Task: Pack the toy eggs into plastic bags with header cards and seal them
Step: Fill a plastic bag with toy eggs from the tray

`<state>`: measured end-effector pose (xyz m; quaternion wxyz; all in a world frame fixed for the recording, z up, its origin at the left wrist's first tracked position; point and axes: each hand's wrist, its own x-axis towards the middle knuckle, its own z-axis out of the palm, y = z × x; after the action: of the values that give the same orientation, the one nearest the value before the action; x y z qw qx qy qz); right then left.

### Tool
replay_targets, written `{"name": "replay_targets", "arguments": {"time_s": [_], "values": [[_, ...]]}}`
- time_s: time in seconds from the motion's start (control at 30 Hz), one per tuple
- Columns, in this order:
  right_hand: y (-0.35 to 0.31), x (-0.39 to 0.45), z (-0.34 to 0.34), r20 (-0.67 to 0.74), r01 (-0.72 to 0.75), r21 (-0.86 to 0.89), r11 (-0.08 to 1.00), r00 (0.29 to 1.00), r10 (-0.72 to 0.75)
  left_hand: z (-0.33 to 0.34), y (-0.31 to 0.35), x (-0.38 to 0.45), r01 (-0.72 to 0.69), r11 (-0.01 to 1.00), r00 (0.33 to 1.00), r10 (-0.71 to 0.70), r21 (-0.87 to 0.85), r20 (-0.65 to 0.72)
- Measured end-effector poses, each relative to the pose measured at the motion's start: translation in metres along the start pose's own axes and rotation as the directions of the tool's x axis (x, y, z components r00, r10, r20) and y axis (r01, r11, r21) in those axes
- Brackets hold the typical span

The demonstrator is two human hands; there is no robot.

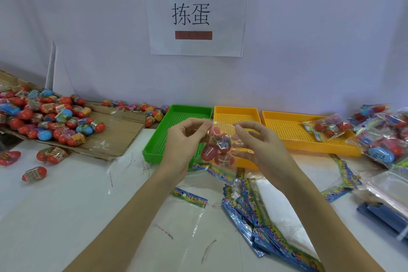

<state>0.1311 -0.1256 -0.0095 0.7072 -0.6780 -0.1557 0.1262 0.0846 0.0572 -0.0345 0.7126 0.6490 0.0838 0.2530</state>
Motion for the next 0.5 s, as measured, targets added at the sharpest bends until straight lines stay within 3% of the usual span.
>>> {"name": "replay_targets", "arguments": {"time_s": [0.1, 0.2, 0.3, 0.43, 0.5], "values": [[0.002, -0.001, 0.0, -0.035, 0.075, -0.134, 0.988, 0.996, -0.08, 0.001, 0.002, -0.002, 0.01, 1.0, 1.0, -0.01, 0.003, 0.03], [0.005, 0.0, -0.001, -0.075, 0.075, -0.093, 0.993, 0.994, -0.082, 0.001, 0.005, -0.002, 0.034, 0.999, 0.998, -0.034, 0.008, 0.052], [0.007, 0.0, 0.001, -0.118, 0.065, 0.006, 0.998, 0.991, -0.064, 0.001, 0.007, -0.002, 0.174, 0.985, 0.961, -0.174, 0.02, 0.217], [0.006, 0.005, -0.002, -0.103, -0.034, -0.031, 0.999, 0.994, 0.03, -0.007, 0.011, 0.001, 0.113, 0.987, 0.976, -0.133, 0.118, 0.174], [0.005, 0.004, -0.001, -0.076, 0.032, -0.099, 0.995, 0.996, -0.04, -0.011, 0.015, 0.0, 0.079, 0.976, 0.963, -0.127, 0.203, 0.238]]}}
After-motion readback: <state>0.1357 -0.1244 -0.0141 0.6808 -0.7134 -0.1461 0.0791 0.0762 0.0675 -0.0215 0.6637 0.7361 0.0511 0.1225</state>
